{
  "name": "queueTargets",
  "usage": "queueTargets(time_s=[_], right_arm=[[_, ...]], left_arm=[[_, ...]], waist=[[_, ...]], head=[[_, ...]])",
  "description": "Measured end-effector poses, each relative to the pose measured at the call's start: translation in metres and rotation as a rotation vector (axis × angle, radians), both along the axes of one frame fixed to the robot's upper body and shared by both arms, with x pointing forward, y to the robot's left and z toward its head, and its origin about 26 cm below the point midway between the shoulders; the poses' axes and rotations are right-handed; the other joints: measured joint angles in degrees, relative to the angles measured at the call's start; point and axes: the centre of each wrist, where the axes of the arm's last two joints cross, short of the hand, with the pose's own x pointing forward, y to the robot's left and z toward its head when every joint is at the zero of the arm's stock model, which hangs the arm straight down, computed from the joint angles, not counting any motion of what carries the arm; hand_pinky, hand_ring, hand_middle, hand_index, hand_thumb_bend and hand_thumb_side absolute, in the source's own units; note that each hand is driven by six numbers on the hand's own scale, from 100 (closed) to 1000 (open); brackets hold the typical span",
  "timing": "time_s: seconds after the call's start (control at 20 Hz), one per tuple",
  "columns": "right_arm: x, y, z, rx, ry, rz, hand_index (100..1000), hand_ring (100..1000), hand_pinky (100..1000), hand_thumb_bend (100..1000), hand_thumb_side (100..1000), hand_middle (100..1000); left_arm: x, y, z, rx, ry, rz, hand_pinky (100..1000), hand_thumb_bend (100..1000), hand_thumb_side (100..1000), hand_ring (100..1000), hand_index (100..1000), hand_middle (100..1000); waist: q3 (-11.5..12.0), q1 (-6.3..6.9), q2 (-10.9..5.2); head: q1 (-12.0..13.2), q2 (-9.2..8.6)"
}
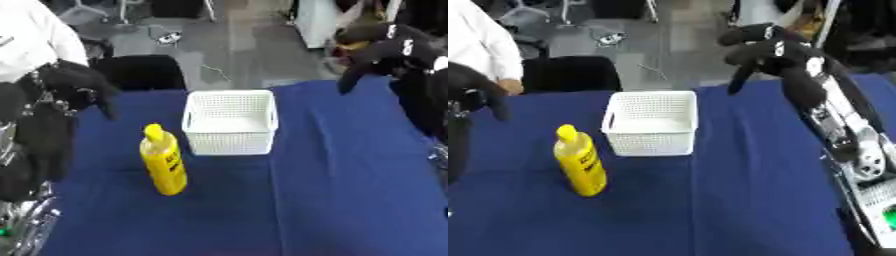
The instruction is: Pick up objects on the table and place them in the box.
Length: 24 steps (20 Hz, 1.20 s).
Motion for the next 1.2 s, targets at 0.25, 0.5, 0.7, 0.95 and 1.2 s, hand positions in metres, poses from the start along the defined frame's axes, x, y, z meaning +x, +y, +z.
queueTargets(time_s=[0.25,0.5,0.7,0.95,1.2], right_arm=[[0.0,0.0,0.0,-0.001,0.001,0.0,750,508,543,331,1000,792],[0.0,0.0,0.0,-0.003,0.002,0.0,751,508,544,330,1000,793],[0.0,0.0,0.0,-0.004,0.003,0.0,751,508,544,328,1000,794],[0.0,-0.002,0.0,-0.001,0.001,-0.013,752,508,545,328,1000,795],[0.0,-0.004,-0.001,0.008,0.004,-0.029,752,508,547,329,1000,798]], left_arm=[[0.0,0.0,0.0,0.0,0.0,0.0,390,211,914,560,681,604],[0.0,0.0,0.0,0.0,0.0,0.0,390,212,915,560,682,604],[0.0,0.0,0.0,0.002,0.0,0.0,434,234,959,588,718,639],[0.0,0.004,0.003,0.079,-0.003,0.009,504,251,999,645,820,716],[0.001,0.017,0.015,0.262,-0.011,0.048,557,256,1000,739,959,830]], waist=[[0.0,0.0,0.0],[0.0,0.0,0.0],[-0.1,0.0,0.0],[-0.5,0.01,0.0],[-0.6,0.11,0.0]], head=[[0.0,0.0],[0.2,0.0],[0.2,-0.06],[-0.1,-0.09],[-0.1,-0.07]])
